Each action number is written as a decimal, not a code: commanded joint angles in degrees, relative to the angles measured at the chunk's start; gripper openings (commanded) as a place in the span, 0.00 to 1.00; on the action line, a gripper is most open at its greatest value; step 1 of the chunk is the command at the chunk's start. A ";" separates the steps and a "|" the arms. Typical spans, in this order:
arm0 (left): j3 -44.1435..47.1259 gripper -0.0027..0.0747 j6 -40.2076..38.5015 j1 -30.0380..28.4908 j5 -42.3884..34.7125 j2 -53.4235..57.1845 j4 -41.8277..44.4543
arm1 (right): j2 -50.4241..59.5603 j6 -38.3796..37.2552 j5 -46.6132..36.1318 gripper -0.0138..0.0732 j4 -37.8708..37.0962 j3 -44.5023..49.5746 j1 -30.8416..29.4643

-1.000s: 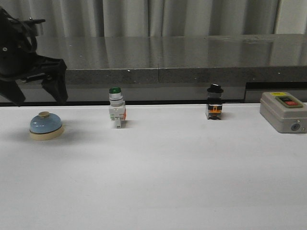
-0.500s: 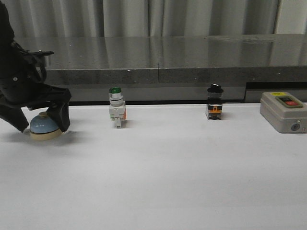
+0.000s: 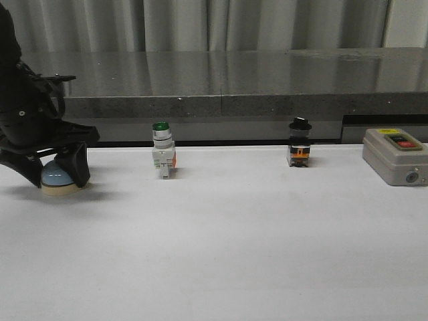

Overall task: Place and press bell with both arms
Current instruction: 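Lift the bell with the left gripper and carry it toward table center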

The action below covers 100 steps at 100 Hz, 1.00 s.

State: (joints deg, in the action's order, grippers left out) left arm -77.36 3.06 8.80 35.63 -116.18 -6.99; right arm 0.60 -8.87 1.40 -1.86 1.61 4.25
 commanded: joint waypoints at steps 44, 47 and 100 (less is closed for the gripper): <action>-1.41 0.33 -0.14 0.66 14.94 19.90 -1.01 | -0.33 0.21 -4.13 0.08 -0.09 -1.11 -0.45; -1.41 0.33 -0.14 1.00 15.63 21.26 -1.01 | -0.33 0.21 -4.13 0.08 -0.09 -1.11 -0.45; -1.41 0.33 -0.14 24.66 6.39 21.31 -1.87 | -0.33 0.21 -4.13 0.08 -0.09 -1.11 -0.45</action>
State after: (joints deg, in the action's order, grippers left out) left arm -77.36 3.06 29.66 47.91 -95.55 -7.60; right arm 0.60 -8.86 1.40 -1.86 1.61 4.25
